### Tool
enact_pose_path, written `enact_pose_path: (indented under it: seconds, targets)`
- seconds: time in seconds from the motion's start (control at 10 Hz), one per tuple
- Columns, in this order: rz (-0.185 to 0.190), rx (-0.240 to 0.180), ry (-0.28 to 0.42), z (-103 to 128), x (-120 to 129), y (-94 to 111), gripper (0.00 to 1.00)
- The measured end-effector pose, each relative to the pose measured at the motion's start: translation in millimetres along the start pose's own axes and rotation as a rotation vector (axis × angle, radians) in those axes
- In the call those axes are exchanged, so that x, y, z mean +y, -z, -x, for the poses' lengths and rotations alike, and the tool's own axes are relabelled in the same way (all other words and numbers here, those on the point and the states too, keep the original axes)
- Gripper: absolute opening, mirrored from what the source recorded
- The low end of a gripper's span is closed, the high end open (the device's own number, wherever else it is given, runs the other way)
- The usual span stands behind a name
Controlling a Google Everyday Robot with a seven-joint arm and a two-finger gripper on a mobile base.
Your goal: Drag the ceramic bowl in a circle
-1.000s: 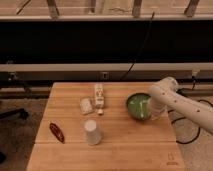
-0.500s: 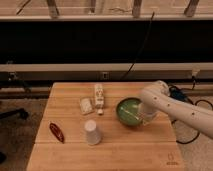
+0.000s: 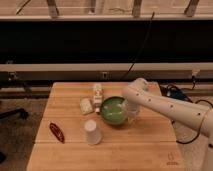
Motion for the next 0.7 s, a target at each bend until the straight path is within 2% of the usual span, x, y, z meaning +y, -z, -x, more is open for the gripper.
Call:
enact_pose_path:
  seconds: [0.2,0.4,0.5,0.7]
  targets:
    - [-0.002,0.02,0.007,-30,-24,1,0.0]
    - [-0.003,0.048,-0.01,-57,-35,5,0.0]
    - [-0.003,0.066,-0.031,-74,-33,8,0.0]
    - [-0.001,0.1,-0.092,-107,-12,16,0.0]
